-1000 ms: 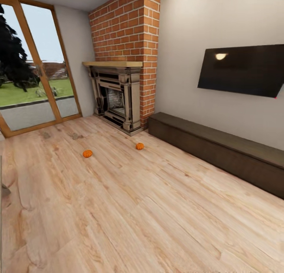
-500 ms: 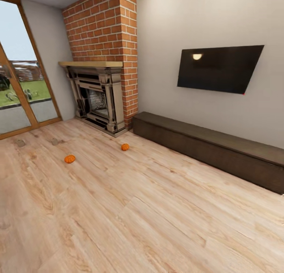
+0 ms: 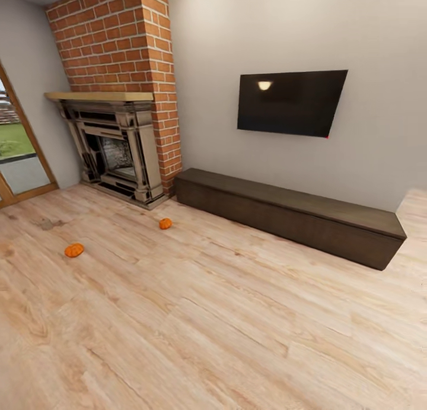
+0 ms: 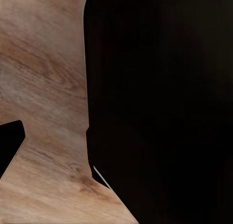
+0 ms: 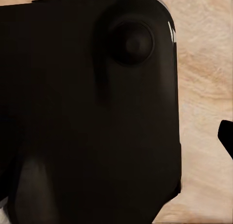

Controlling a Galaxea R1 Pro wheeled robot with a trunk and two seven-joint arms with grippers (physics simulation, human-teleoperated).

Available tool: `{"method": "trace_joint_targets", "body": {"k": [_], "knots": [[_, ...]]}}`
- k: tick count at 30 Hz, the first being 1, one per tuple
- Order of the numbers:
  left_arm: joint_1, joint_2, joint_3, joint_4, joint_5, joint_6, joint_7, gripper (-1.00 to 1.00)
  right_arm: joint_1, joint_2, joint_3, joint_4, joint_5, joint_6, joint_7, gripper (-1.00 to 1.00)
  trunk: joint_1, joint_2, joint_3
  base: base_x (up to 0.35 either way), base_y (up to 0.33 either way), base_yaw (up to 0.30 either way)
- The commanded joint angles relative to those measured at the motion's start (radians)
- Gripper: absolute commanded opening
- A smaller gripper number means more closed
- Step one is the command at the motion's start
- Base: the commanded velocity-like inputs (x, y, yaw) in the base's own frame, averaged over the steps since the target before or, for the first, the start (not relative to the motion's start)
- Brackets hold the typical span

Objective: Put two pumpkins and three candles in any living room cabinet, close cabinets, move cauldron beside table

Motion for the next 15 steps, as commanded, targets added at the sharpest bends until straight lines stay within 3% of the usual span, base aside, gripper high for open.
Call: {"method": "trace_joint_targets", "body": {"k": [1, 15], "knots": [[0.001, 0.000, 0.000, -0.002, 0.000, -0.001, -0.001, 1.00, 0.000, 0.000, 0.000, 0.001, -0.010, -0.003, 0.006, 1.00, 0.000, 0.000, 0.000, 0.000, 0.000, -0.286], [0.001, 0.000, 0.000, -0.002, 0.000, -0.001, -0.001, 1.00, 0.000, 0.001, 0.000, 0.001, -0.010, -0.005, 0.006, 1.00, 0.000, 0.000, 0.000, 0.000, 0.000, -0.287]]}}
